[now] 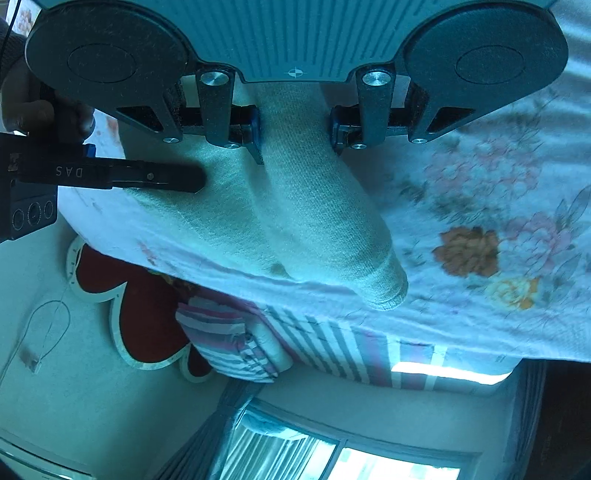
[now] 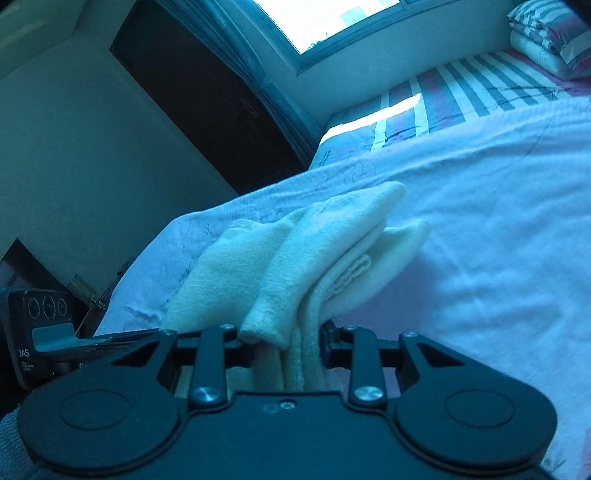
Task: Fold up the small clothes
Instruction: 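Lay the bundle end down and open both tools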
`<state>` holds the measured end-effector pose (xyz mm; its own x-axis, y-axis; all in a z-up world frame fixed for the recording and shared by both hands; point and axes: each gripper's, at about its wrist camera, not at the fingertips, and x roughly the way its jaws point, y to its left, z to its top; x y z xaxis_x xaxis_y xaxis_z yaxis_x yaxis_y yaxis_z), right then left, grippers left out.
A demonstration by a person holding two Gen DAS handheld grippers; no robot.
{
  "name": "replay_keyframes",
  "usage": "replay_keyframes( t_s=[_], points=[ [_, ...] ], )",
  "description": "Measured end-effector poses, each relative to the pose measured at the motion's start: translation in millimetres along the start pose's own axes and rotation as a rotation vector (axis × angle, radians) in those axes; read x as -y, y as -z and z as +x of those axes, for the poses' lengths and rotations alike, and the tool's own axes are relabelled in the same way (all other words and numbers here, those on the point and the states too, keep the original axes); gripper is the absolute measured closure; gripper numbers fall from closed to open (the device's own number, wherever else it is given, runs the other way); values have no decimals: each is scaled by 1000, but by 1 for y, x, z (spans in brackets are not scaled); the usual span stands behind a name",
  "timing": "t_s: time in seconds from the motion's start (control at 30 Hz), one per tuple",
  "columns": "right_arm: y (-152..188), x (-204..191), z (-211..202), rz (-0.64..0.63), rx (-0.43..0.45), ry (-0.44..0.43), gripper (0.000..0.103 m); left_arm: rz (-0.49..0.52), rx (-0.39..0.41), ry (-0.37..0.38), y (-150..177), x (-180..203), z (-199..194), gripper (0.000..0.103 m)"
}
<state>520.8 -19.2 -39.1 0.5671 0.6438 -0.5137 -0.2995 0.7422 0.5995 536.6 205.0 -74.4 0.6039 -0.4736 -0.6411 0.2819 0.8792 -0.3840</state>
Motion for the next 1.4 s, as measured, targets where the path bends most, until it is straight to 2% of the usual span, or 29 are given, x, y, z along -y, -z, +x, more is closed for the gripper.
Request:
replay_keyframes(
  t_s=[0.07,0.1,0.13,0.2,0.37,0.47,0.6,0.7,0.77,0.83,0.87,0.97,1.03,1.13,1.27,1.37,1.4],
  points=[
    [10,3,16,17,-31,58,72,-36,-39,-9,12,-15,11,63],
    [12,7,19,40,-36,81,67,-58,-26,3,17,-20,12,57],
    [14,12,20,77,-38,77,64,-83,-18,21,21,-24,13,56],
    [18,17,15,125,-32,68,63,-106,-13,30,24,-27,12,54],
    [17,-4,-9,51,-14,121,61,-134,36,9,38,-29,-12,54],
    [23,-9,-3,12,-71,187,64,-158,-6,-23,44,-36,-5,54],
    [20,-5,3,88,-92,181,60,-196,-32,2,39,-35,-6,53],
    [27,-10,-12,91,-98,166,59,-169,-45,21,49,-24,-22,53],
    [42,-13,-26,85,-126,178,59,-135,-79,-17,71,-15,-33,53],
    [61,-16,-33,57,-173,196,60,-83,-47,-40,92,-7,-44,53],
    [69,-22,-34,-4,-158,213,61,-90,-37,-44,98,-5,-49,53],
    [73,-37,-41,-19,-163,249,60,-133,-15,-63,102,-3,-60,53],
    [75,-47,-48,-41,-147,242,58,-114,-25,-89,104,0,-61,53],
    [88,-48,-44,-72,-185,281,58,-106,-32,-105,106,3,-59,53],
    [90,-44,-46,-31,-153,270,56,-89,-30,-117,107,6,-59,53],
    [90,-49,-42,-56,-155,285,51,-74,-28,-123,107,9,-58,51],
    [91,-51,-40,-70,-158,286,45,-71,-29,-127,107,10,-58,50]
  ],
)
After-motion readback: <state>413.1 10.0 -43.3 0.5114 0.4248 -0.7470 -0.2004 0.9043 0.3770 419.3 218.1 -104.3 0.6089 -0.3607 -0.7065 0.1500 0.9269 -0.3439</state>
